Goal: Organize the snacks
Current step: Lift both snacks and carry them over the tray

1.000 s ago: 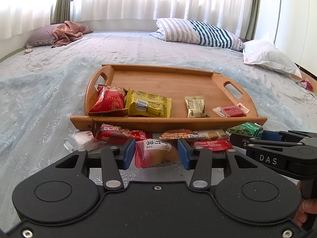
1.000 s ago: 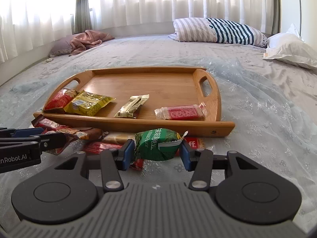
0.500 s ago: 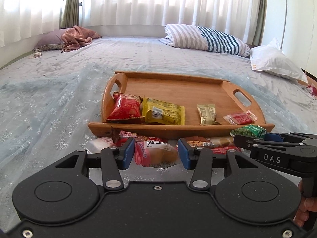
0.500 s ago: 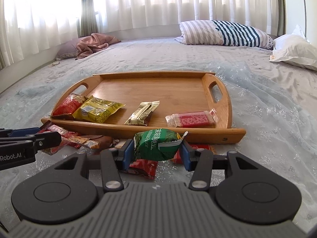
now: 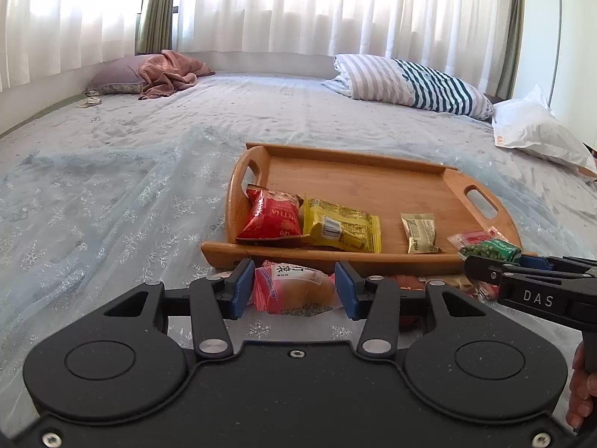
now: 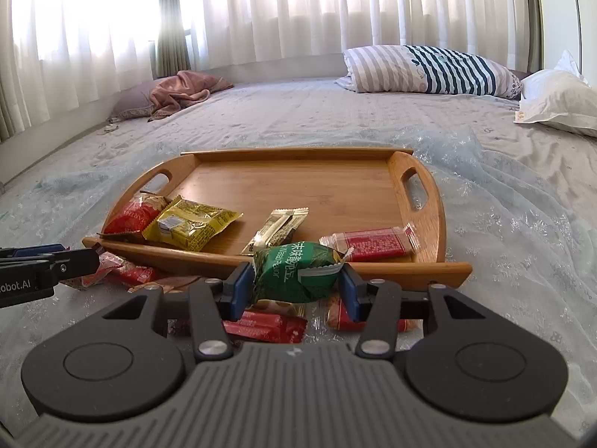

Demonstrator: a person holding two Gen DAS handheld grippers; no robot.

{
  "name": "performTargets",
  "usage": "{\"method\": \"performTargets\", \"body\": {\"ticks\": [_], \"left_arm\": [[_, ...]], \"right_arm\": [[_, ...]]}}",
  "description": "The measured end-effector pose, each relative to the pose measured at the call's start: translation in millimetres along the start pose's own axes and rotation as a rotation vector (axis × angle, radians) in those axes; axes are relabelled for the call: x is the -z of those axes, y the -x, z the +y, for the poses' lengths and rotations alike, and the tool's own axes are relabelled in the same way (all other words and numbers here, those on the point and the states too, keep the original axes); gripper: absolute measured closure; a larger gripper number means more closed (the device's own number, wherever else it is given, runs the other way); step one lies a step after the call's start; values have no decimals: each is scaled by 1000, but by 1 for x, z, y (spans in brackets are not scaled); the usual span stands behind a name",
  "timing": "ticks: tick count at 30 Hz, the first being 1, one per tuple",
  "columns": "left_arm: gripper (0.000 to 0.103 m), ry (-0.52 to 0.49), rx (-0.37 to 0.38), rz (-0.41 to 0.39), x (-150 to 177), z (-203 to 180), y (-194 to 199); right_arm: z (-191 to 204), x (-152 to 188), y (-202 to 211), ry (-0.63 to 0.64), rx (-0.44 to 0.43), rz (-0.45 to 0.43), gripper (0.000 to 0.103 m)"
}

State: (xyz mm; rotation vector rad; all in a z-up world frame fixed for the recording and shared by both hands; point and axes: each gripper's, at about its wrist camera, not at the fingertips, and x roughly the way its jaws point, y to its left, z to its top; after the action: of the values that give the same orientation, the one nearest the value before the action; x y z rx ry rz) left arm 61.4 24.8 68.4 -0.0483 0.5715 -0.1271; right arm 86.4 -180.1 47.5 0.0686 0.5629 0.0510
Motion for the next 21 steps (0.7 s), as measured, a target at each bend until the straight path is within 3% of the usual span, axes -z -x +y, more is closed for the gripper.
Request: {"method": "performTargets", "body": {"ticks": [21], "left_arm": [[58, -6, 71, -40, -33, -28, -27]], "right_arm": [[-11, -20, -19, -17, -6, -22, 49]]}}
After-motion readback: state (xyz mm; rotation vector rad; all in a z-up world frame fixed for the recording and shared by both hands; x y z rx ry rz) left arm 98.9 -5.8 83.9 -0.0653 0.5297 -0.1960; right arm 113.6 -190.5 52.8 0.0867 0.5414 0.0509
